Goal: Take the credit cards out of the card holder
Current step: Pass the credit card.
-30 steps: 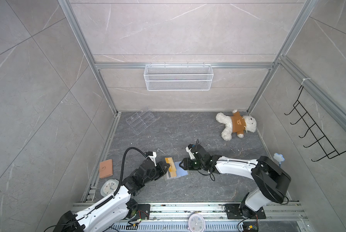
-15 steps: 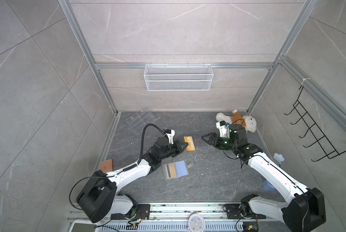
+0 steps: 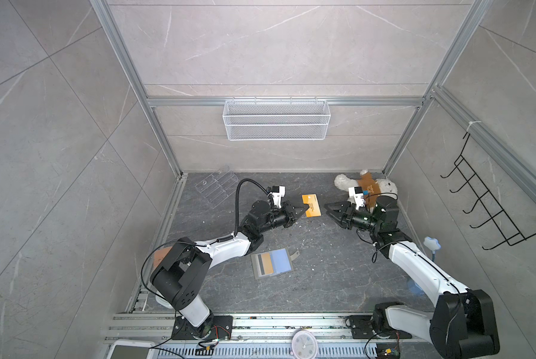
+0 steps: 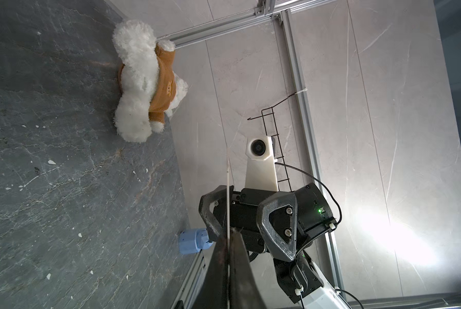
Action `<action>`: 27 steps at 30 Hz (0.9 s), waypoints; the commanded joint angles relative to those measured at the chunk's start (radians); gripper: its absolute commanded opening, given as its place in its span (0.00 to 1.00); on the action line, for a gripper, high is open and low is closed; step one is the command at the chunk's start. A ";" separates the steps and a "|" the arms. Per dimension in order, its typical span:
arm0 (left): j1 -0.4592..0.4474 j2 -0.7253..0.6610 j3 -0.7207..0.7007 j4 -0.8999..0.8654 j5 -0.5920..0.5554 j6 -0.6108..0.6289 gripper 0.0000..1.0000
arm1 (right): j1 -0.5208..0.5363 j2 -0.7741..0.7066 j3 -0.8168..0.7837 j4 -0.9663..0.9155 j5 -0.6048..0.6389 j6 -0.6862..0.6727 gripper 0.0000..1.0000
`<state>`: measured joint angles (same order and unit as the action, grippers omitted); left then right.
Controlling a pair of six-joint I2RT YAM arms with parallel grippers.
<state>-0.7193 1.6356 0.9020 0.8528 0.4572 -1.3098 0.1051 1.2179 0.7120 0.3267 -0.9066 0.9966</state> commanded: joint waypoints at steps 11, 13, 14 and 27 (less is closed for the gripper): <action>-0.030 0.050 0.044 0.140 0.041 -0.058 0.00 | 0.021 0.050 -0.051 0.268 -0.059 0.145 0.39; -0.032 0.055 0.046 0.138 0.039 -0.060 0.00 | 0.032 0.058 -0.052 0.282 -0.056 0.153 0.36; -0.035 0.057 0.049 0.140 0.039 -0.062 0.00 | 0.037 0.062 -0.051 0.283 -0.056 0.152 0.34; -0.033 0.061 0.025 0.155 0.052 -0.065 0.15 | 0.048 0.041 -0.063 0.312 -0.062 0.170 0.00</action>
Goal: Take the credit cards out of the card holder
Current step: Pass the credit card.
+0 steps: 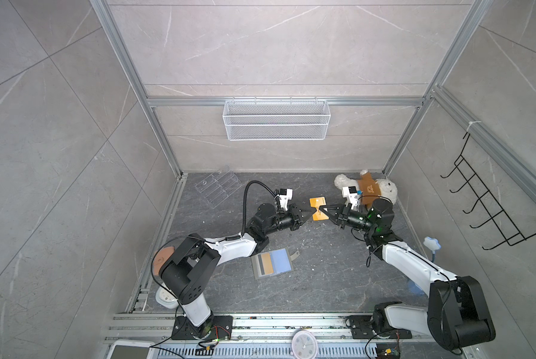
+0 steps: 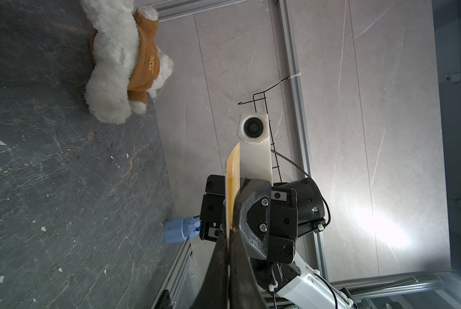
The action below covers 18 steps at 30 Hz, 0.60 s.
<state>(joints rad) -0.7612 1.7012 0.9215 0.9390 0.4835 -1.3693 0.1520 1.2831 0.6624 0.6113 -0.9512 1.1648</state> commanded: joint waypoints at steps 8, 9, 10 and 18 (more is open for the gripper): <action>0.167 -0.247 0.033 -0.470 0.013 0.271 0.59 | -0.010 -0.101 0.014 -0.220 -0.021 -0.155 0.00; 0.177 -0.286 0.070 -0.606 -0.009 0.357 0.60 | -0.010 -0.110 0.022 -0.257 -0.021 -0.183 0.00; 0.187 -0.317 0.125 -0.778 -0.048 0.454 0.61 | -0.009 -0.121 0.034 -0.309 -0.022 -0.215 0.00; 0.320 -0.273 0.523 -1.573 -0.321 0.967 0.65 | 0.014 -0.152 0.153 -0.696 0.009 -0.459 0.00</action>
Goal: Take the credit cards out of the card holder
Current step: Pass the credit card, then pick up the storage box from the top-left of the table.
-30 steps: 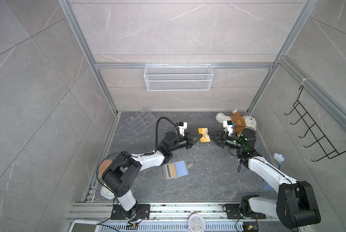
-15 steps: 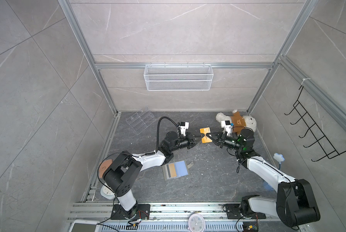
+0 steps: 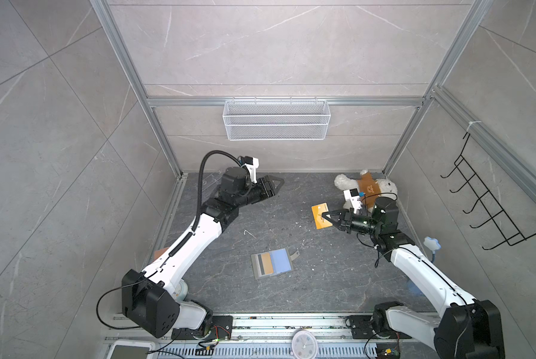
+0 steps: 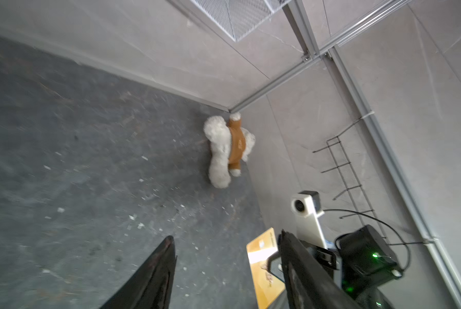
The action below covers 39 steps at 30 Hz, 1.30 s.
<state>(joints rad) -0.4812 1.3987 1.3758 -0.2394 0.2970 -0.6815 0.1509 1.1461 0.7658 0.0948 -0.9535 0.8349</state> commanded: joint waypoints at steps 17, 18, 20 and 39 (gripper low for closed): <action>0.483 0.406 0.457 -0.537 -0.360 0.786 0.67 | 0.258 0.179 0.263 -0.521 0.213 -0.379 0.00; 0.499 0.426 0.473 -0.530 -0.357 0.799 0.68 | 0.263 0.189 0.274 -0.541 0.220 -0.397 0.00; 0.534 0.478 0.519 -0.530 -0.323 0.819 0.69 | 0.266 0.217 0.297 -0.589 0.244 -0.434 0.00; 0.688 0.898 0.948 -0.618 -0.100 0.868 0.65 | 0.285 0.396 0.444 -0.719 0.354 -0.508 0.00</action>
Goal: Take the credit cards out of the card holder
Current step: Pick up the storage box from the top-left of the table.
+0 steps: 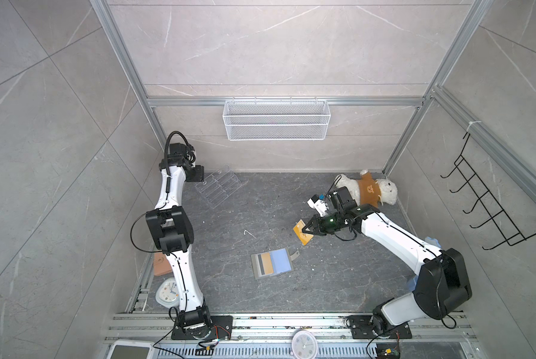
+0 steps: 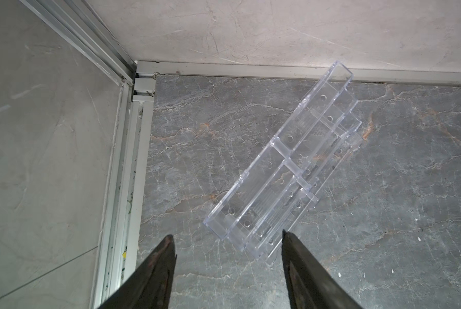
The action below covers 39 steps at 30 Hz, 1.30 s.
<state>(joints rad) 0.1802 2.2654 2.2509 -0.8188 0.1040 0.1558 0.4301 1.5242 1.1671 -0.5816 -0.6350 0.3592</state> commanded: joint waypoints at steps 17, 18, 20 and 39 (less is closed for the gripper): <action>0.060 0.196 0.167 -0.040 0.263 0.050 0.57 | 0.030 0.083 0.120 -0.060 0.061 -0.023 0.00; 0.060 0.202 0.168 -0.037 0.268 0.050 0.57 | 0.029 0.086 0.122 -0.061 0.061 -0.023 0.00; 0.060 0.209 0.170 -0.032 0.272 0.049 0.55 | 0.032 0.090 0.125 -0.061 0.063 -0.022 0.00; 0.059 0.238 0.155 0.002 0.324 0.071 0.27 | 0.042 0.099 0.151 -0.074 0.075 -0.022 0.00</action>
<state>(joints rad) 0.2356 2.5126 2.3917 -0.8291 0.3836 0.1982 0.4648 1.6150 1.2907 -0.6334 -0.5705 0.3534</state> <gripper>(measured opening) 0.290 0.051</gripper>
